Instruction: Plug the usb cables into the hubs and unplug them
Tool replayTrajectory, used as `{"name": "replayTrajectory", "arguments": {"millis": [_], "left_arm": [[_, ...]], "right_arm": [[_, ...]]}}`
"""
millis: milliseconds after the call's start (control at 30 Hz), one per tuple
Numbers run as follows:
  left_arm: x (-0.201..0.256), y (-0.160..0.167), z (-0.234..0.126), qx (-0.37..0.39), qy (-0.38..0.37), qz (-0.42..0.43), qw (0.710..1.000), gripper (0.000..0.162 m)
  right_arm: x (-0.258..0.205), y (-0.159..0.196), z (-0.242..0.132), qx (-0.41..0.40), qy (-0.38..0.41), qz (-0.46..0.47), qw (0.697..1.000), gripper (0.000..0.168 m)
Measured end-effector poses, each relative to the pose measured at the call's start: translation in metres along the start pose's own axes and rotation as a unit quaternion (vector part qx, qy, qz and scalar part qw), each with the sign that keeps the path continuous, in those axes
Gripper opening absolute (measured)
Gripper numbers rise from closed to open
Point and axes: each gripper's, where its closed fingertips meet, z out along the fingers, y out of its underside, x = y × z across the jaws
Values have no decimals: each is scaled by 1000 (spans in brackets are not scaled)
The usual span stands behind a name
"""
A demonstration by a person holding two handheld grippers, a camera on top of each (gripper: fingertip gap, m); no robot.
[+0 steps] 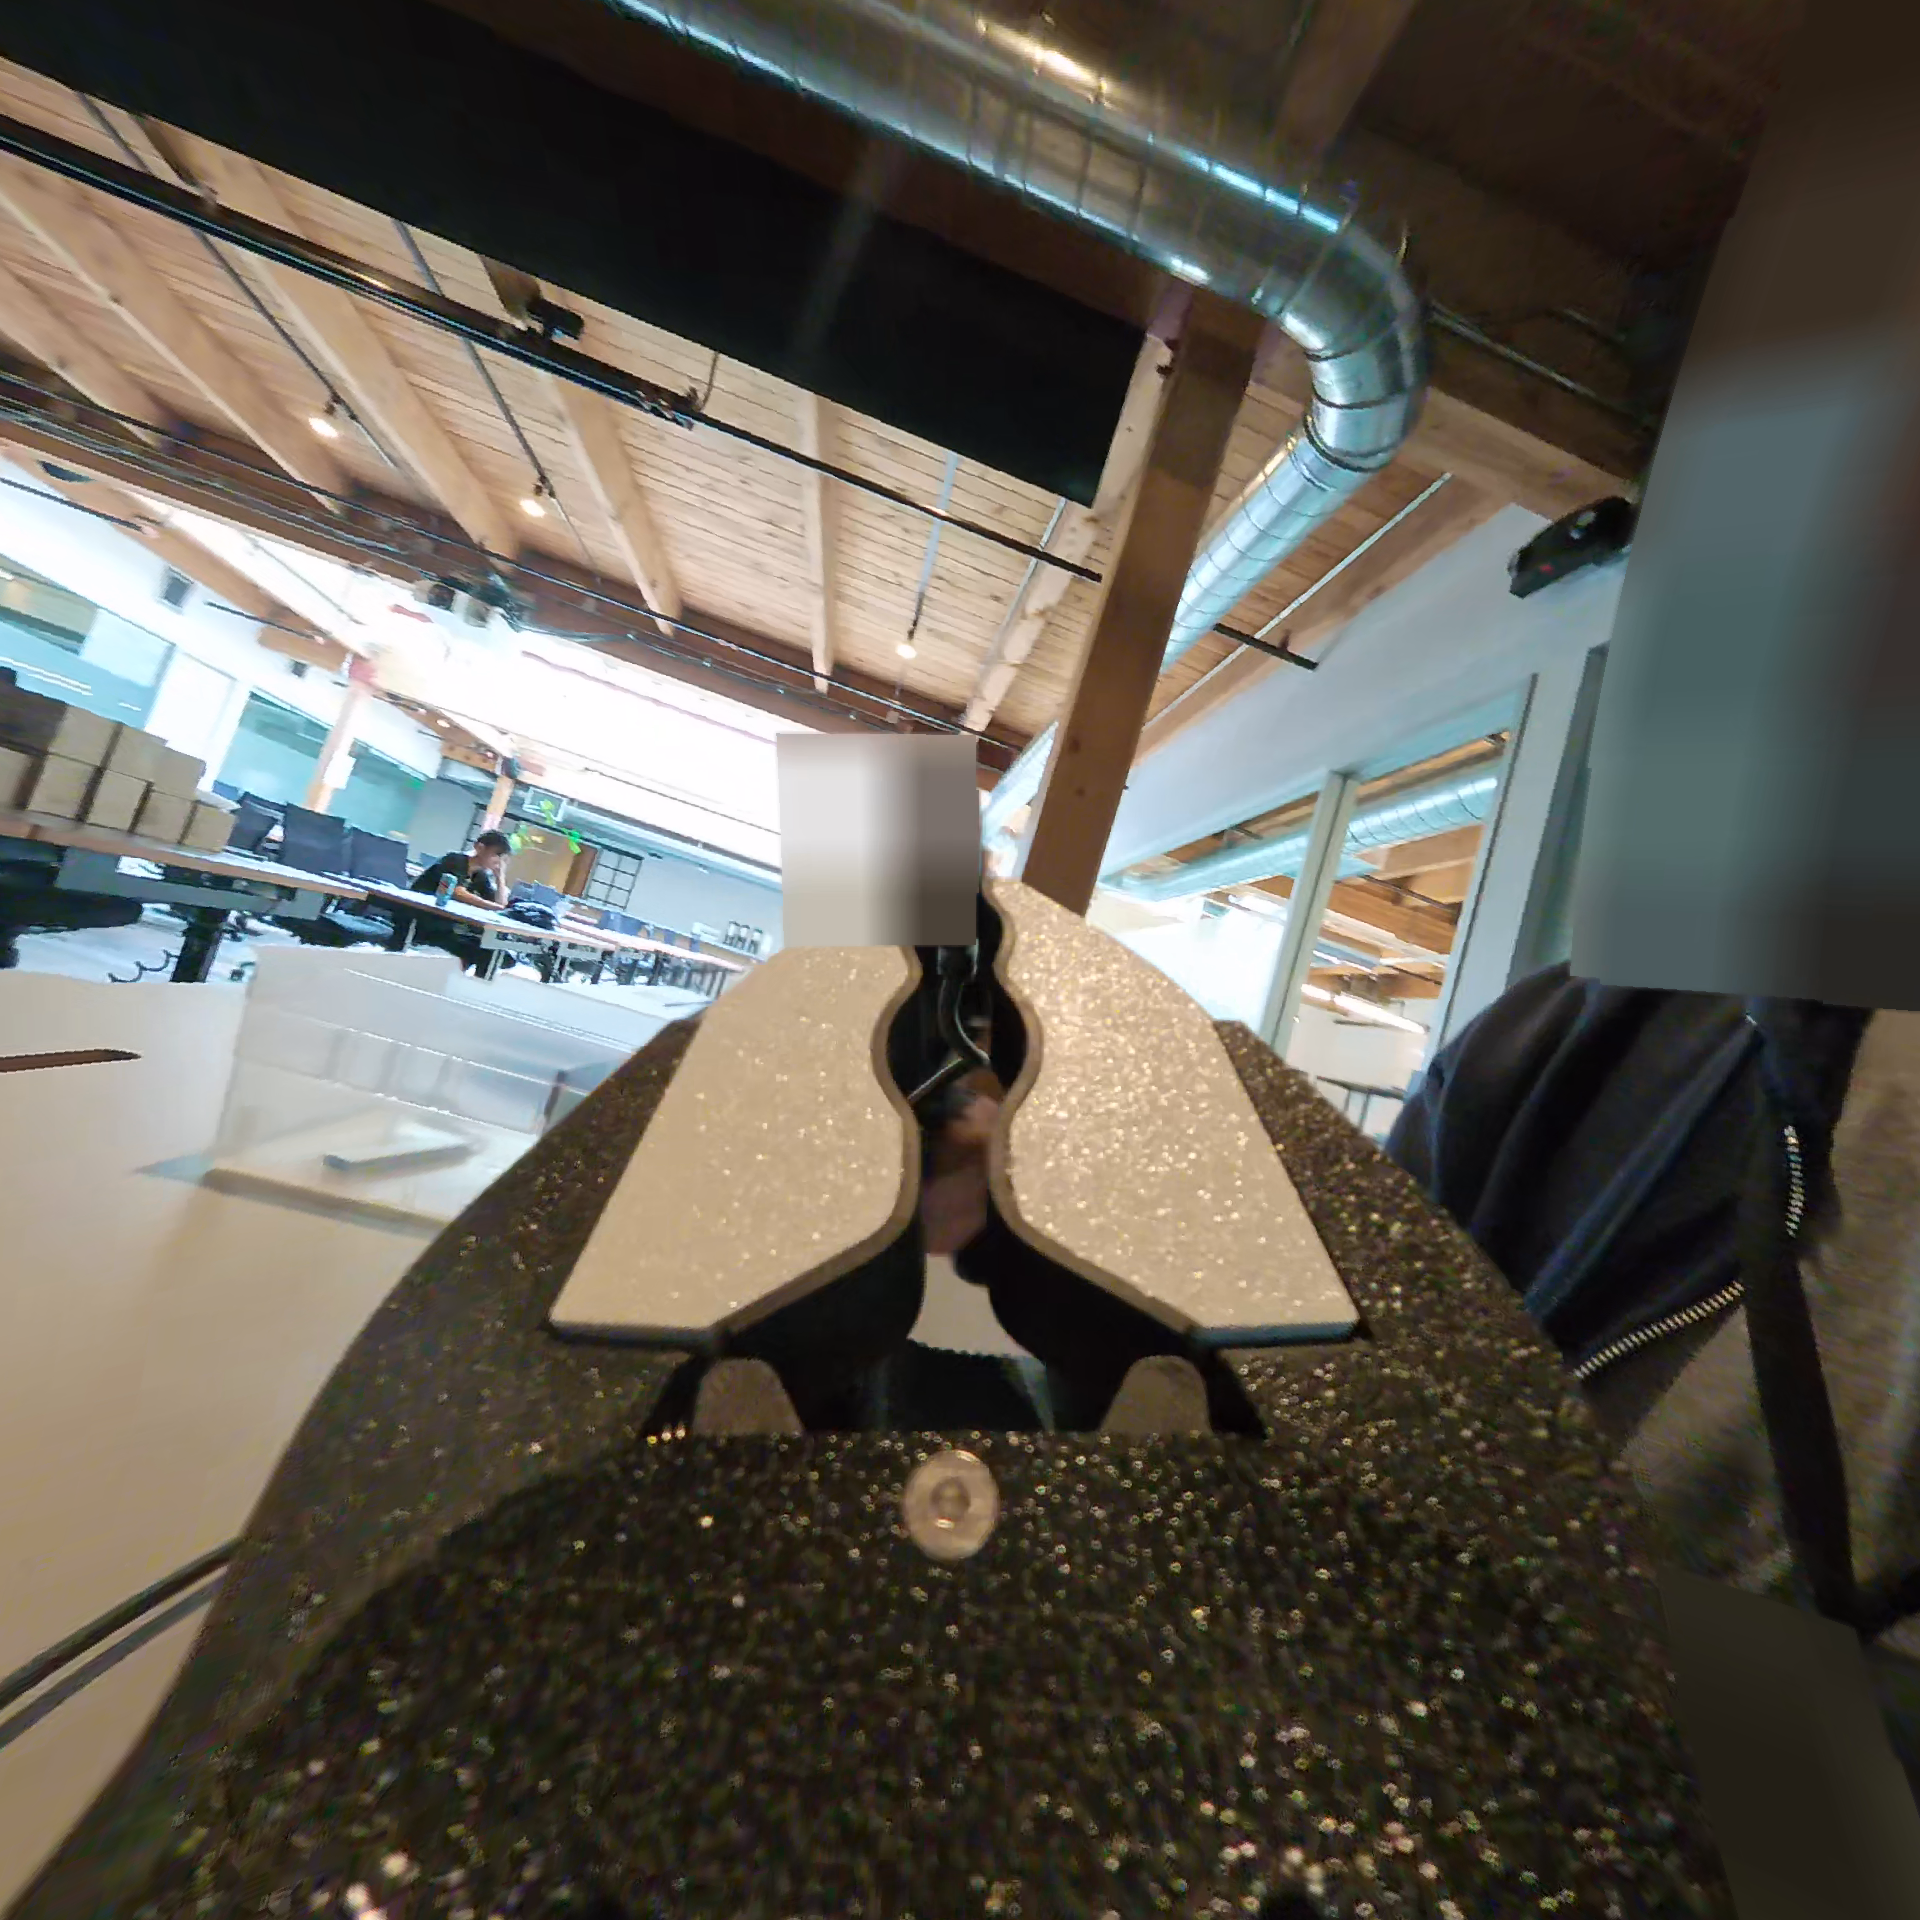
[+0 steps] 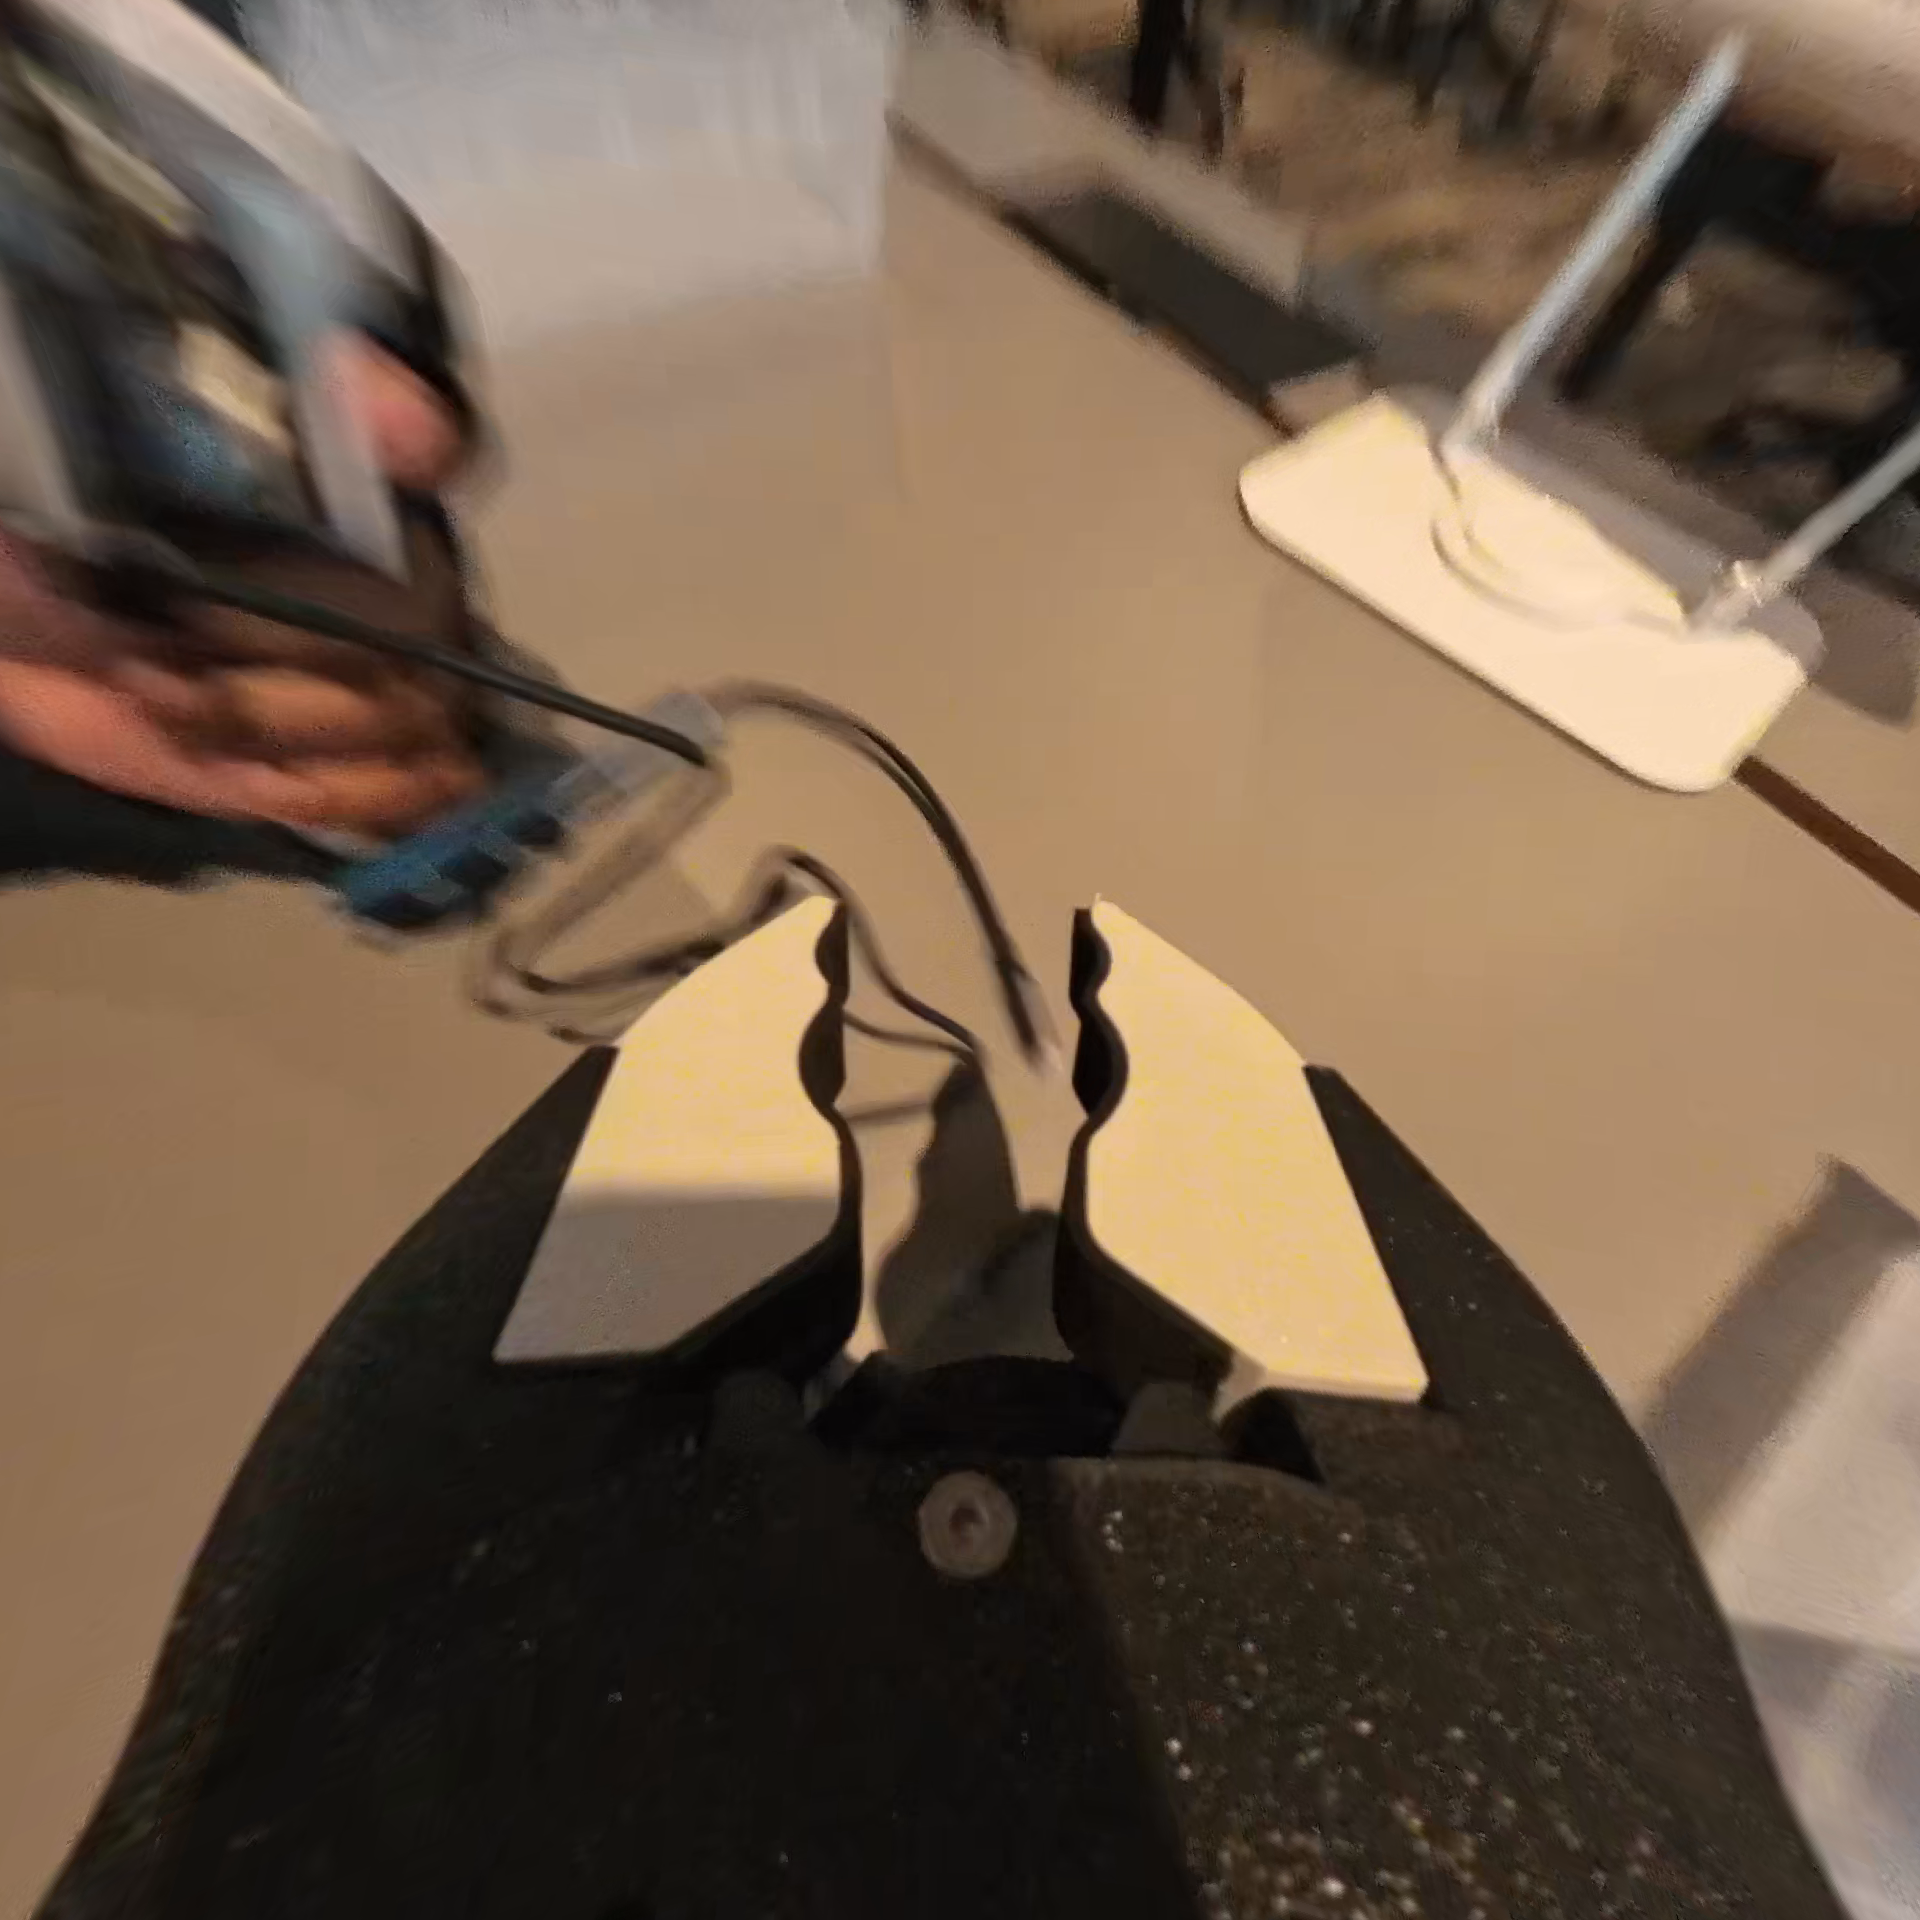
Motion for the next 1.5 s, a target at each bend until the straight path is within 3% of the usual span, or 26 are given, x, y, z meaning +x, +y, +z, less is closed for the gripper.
{"name": "replayTrajectory", "arguments": {"millis": [67,133,233,367,567,933,1233,1500], "left_arm": [[-3,-5,-2,18,-10,-3,1000,6],[-5,-10,-4,37,-16,-9,999,6],[-7,-12,-3,52,-22,-10,998,6],[-1,-10,2,50,-13,4,999,6],[7,-12,2,61,12,-6,998,6],[10,-13,2,71,22,-21,997,6],[11,-16,0,103,41,-55,992,6],[11,-15,0,105,49,-65,991,6]], "right_arm": [[-38,-35,-26,136,-68,51,987,38],[-77,-62,-52,263,-138,111,948,27],[-116,-70,-56,344,-182,181,903,16],[-137,-64,-27,356,-153,209,898,12],[-119,-85,-11,371,-114,235,891,23],[-107,-107,-17,421,-14,181,889,21],[-104,-114,-21,484,-1,206,850,15],[-102,-115,-19,492,-9,221,842,11]]}}
